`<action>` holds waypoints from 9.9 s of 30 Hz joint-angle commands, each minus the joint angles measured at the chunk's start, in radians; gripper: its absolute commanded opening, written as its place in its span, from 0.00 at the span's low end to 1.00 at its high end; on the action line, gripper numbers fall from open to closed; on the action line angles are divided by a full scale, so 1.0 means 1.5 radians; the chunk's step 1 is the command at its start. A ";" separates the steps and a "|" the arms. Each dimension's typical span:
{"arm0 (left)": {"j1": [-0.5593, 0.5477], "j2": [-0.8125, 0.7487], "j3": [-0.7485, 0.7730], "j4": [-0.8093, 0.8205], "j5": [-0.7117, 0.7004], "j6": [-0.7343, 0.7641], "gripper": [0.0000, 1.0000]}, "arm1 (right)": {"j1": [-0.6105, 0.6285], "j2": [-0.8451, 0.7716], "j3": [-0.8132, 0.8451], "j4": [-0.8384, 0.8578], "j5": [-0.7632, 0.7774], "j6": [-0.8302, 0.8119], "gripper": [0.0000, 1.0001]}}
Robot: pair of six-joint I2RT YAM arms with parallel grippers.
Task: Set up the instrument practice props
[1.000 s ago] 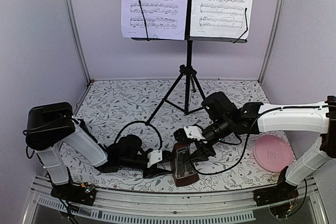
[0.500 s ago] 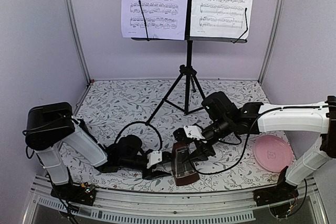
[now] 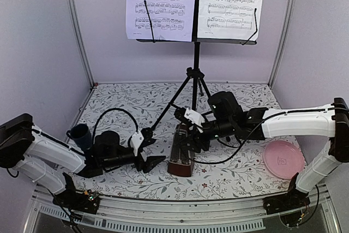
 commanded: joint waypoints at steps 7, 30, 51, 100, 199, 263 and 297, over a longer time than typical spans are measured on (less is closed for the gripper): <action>0.005 -0.209 -0.010 -0.136 -0.182 -0.100 0.99 | 0.053 0.065 0.055 0.229 0.243 0.250 0.26; 0.024 -0.311 0.011 -0.240 -0.169 -0.155 0.99 | 0.132 0.082 0.139 0.154 0.423 0.281 0.93; -0.050 -0.081 0.117 -0.166 -0.188 -0.222 0.99 | 0.037 -0.192 -0.269 0.269 0.363 0.406 0.99; -0.111 -0.123 0.391 -0.432 -0.332 -0.103 0.21 | 0.135 -0.020 -0.309 0.528 0.405 0.071 0.68; -0.256 -0.087 0.773 -0.815 -0.552 -0.111 0.20 | 0.284 0.178 -0.172 1.277 0.650 -0.987 0.35; -0.270 -0.122 0.733 -0.763 -0.491 -0.037 0.16 | 0.283 0.112 -0.165 1.243 0.622 -0.906 0.00; -0.234 -0.130 0.666 -0.663 -0.451 -0.011 0.12 | 0.244 -0.067 -0.199 0.762 0.540 -0.399 0.31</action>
